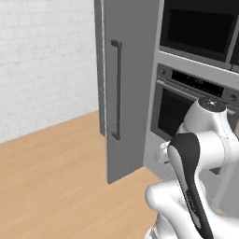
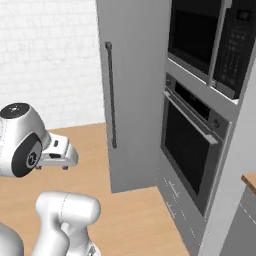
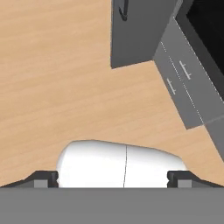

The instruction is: Place one carrot and one chicken drumstick in each tupperware on the nearby counter, to pack two identical lunches.

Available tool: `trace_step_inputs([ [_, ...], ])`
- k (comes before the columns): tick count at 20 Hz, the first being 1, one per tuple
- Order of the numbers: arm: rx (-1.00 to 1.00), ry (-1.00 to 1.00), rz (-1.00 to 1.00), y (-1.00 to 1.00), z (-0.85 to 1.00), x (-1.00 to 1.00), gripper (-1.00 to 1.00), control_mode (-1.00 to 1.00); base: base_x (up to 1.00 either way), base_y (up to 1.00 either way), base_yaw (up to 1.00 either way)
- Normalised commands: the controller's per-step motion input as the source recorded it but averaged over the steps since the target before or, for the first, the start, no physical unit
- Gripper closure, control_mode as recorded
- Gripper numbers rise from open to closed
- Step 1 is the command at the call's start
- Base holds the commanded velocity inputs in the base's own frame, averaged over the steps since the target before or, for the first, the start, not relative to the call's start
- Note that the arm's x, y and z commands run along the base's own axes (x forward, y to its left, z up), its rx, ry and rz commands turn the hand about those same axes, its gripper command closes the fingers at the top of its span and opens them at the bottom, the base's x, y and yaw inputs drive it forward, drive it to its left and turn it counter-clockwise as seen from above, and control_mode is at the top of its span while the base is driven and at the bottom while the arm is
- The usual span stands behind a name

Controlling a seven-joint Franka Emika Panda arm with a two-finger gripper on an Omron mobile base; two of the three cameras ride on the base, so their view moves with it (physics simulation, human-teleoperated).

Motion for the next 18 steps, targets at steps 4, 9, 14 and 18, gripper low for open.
trace_step_inputs([
  [4, 0.0, 0.0, 0.0, 0.0, 0.0, 0.0, -1.0, 1.0, 0.68, 0.22, 0.25],
  [9, 0.0, 0.0, 0.0, 0.0, 0.0, 0.0, -1.0, 1.0, 1.0, -0.02, 0.16],
  [14, 0.0, 0.0, 0.0, 0.0, 0.0, 0.0, -1.0, 1.0, 1.0, 0.13, 0.3],
  [18, 0.0, 0.0, 0.0, 0.0, 0.0, 0.0, -1.0, 1.0, 1.0, 0.5, 0.17],
])
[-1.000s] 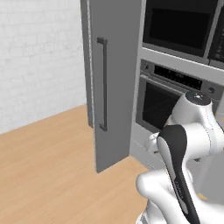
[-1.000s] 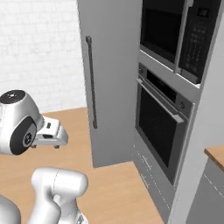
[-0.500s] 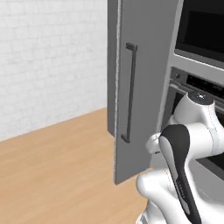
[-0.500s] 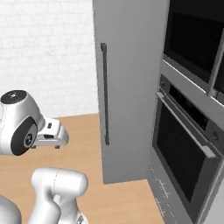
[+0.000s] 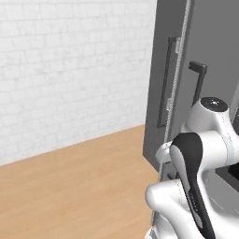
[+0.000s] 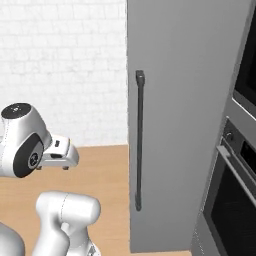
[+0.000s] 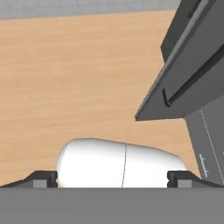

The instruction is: Place one carrot and one chicken drumstick in each tupperware on the nearby counter, to pack two identical lunches.

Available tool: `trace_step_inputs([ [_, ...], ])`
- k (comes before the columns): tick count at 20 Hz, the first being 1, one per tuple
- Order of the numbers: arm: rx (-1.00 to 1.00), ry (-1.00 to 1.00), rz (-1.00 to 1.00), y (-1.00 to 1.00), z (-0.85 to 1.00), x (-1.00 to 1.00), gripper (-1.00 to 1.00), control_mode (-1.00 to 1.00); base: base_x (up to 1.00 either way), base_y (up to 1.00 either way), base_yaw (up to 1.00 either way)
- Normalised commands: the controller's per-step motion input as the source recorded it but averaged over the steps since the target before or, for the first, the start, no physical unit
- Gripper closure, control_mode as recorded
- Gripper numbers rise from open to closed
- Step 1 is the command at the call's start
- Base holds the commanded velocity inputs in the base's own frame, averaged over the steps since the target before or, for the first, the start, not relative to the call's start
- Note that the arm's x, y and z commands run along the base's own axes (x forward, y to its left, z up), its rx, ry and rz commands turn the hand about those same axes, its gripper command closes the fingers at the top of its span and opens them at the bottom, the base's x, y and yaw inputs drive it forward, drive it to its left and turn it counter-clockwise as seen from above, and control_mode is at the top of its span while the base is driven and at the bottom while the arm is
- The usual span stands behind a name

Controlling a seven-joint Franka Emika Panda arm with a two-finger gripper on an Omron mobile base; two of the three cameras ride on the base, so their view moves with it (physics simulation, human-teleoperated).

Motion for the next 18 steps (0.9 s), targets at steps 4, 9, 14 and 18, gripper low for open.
trace_step_inputs([
  [4, 0.0, 0.0, 0.0, 0.0, 0.0, 0.0, -1.0, 1.0, 1.0, 0.89, -0.1],
  [9, 0.0, 0.0, 0.0, 0.0, 0.0, 0.0, -1.0, 1.0, 0.95, 1.0, -0.4],
  [14, 0.0, 0.0, 0.0, 0.0, 0.0, 0.0, -1.0, 1.0, 0.62, 0.66, -0.79],
  [18, 0.0, 0.0, 0.0, 0.0, 0.0, 0.0, -1.0, 1.0, 0.39, 0.4, -0.91],
])
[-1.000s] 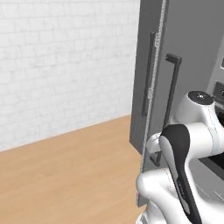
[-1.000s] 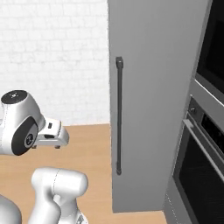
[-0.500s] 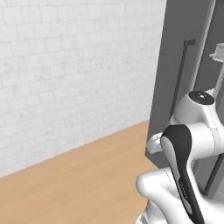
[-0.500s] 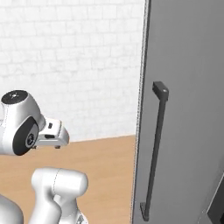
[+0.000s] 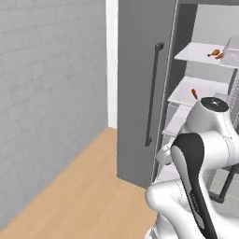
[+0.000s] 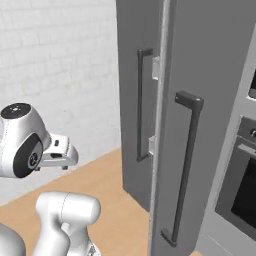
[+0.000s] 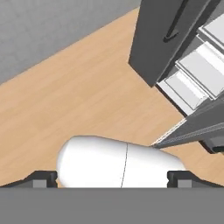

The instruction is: Place one carrot and one chicken drumstick in each tupperware on the nearby counter, to pack two identical lunches.

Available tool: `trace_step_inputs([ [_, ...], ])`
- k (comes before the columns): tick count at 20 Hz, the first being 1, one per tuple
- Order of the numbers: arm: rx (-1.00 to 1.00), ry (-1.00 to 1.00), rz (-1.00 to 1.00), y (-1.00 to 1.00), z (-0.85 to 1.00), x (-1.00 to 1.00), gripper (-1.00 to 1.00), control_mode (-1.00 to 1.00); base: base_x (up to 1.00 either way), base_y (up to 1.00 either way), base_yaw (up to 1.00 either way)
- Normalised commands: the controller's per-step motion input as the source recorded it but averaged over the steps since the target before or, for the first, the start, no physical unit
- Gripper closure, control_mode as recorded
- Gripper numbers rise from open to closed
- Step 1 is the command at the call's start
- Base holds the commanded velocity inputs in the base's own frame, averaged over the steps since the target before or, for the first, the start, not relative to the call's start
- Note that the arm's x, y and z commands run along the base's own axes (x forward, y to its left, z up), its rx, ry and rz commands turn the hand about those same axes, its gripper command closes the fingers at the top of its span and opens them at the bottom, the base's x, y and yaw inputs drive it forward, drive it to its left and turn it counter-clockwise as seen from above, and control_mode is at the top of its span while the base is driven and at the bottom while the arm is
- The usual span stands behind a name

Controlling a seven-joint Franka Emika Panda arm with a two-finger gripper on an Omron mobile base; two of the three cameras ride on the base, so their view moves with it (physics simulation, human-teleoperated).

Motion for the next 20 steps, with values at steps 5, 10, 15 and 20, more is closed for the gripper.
trace_step_inputs([
  [5, 0.0, 0.0, 0.0, 0.0, 0.0, 0.0, -1.0, 1.0, 0.32, 0.35, -0.93],
  [10, 0.0, 0.0, 0.0, 0.0, 0.0, 0.0, -1.0, 1.0, 0.35, 0.37, -0.92],
  [15, 0.0, 0.0, 0.0, 0.0, 0.0, 0.0, -1.0, 1.0, 0.47, 0.77, -0.73],
  [20, 0.0, 0.0, 0.0, 0.0, 0.0, 0.0, -1.0, 1.0, 0.14, 1.0, -0.34],
])
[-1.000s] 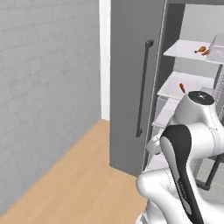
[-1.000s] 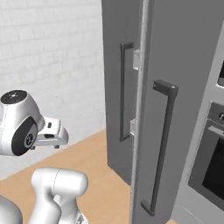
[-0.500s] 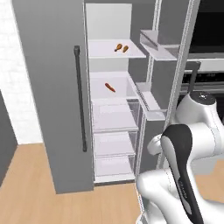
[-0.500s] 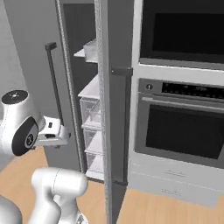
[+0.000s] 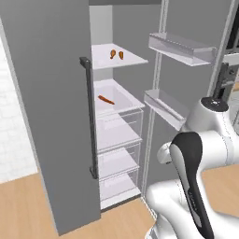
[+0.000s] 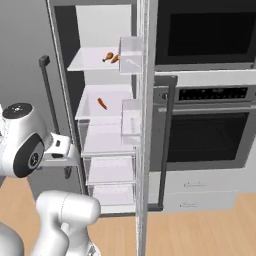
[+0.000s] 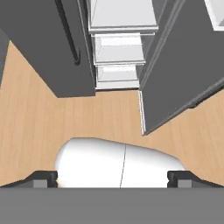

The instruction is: Place one carrot and one chicken drumstick in each tupperware on the nearby counter, to pack two identical lunches.

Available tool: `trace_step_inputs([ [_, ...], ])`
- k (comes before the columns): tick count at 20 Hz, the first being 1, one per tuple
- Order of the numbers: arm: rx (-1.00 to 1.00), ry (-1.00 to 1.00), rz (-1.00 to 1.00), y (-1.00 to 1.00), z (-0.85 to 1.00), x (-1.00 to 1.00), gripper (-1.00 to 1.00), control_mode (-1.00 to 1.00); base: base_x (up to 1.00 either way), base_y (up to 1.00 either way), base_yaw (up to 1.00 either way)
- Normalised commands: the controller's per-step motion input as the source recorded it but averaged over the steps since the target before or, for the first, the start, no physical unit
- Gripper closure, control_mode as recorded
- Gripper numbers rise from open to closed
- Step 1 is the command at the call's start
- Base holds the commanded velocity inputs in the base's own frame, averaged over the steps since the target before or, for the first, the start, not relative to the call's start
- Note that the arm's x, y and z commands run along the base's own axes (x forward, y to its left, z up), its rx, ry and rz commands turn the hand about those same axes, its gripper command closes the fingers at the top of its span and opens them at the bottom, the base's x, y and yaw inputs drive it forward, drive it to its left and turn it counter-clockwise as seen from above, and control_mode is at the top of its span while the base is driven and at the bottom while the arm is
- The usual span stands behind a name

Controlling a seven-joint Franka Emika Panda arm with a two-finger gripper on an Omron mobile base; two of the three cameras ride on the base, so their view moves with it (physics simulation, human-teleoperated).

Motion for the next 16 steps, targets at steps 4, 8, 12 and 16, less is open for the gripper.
trace_step_inputs([
  [4, 0.0, 0.0, 0.0, 0.0, 0.0, 0.0, -1.0, 1.0, 0.25, 0.56, -0.04],
  [8, 0.0, 0.0, 0.0, 0.0, 0.0, 0.0, -1.0, 1.0, 0.64, -0.28, 0.05],
  [12, 0.0, 0.0, 0.0, 0.0, 0.0, 0.0, -1.0, 1.0, 0.34, -0.5, 0.03],
  [16, 0.0, 0.0, 0.0, 0.0, 0.0, 0.0, -1.0, 1.0, 0.44, -0.04, -0.04],
])
